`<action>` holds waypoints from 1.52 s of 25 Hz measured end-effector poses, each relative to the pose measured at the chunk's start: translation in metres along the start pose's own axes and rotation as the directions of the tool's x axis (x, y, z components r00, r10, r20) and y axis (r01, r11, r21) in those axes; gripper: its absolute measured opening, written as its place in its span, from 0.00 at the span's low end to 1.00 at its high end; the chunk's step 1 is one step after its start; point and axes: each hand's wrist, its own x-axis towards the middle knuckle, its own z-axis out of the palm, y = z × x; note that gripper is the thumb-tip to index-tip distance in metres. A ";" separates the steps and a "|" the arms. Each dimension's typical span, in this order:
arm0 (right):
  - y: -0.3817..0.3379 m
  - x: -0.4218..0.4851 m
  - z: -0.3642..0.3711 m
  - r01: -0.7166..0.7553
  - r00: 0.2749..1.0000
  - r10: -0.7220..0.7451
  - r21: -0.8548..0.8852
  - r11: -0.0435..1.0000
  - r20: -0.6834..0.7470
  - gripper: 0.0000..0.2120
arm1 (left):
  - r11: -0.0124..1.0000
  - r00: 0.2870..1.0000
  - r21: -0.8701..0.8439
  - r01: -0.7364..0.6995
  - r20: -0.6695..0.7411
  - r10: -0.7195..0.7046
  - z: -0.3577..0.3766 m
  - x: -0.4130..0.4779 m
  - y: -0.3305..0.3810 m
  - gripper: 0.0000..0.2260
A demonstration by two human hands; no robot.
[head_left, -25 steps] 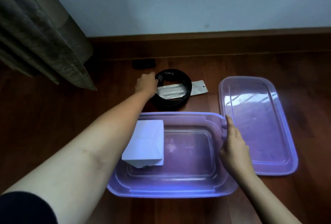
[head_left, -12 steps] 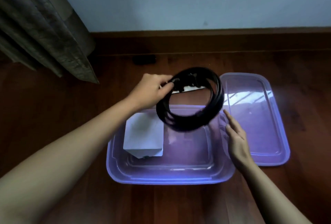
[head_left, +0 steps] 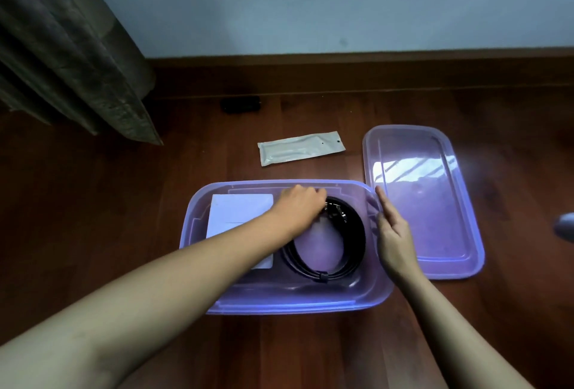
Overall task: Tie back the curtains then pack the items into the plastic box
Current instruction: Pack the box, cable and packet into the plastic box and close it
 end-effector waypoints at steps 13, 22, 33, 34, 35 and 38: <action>-0.002 0.002 0.001 0.113 0.992 -0.123 -0.245 0.963 -0.025 0.24 | 0.882 0.902 -0.463 0.091 -0.336 -0.270 -0.010 0.052 -0.098 0.14; -0.001 0.002 0.003 0.140 0.985 -0.163 -0.278 0.950 -0.059 0.24 | 0.861 0.942 -0.454 0.228 -0.122 -0.314 0.012 0.072 -0.123 0.18; -0.001 -0.005 0.005 0.315 0.833 -0.378 -0.215 0.924 -0.405 0.23 | 0.632 0.912 -0.698 -0.338 -0.408 0.036 -0.033 -0.057 -0.088 0.22; -0.002 -0.007 0.006 0.335 0.800 -0.407 -0.234 0.913 -0.440 0.23 | 0.727 0.886 -0.569 -0.383 -0.449 0.115 -0.027 -0.059 -0.086 0.21; -0.003 -0.009 0.006 0.355 0.769 -0.441 -0.266 0.896 -0.463 0.23 | 0.810 0.841 -0.396 -0.433 -0.500 0.205 -0.019 -0.058 -0.083 0.20; -0.007 -0.017 0.004 0.480 0.627 -0.681 -0.501 0.720 -0.378 0.17 | 0.893 0.690 0.124 -0.432 -0.593 0.416 0.018 -0.046 -0.063 0.15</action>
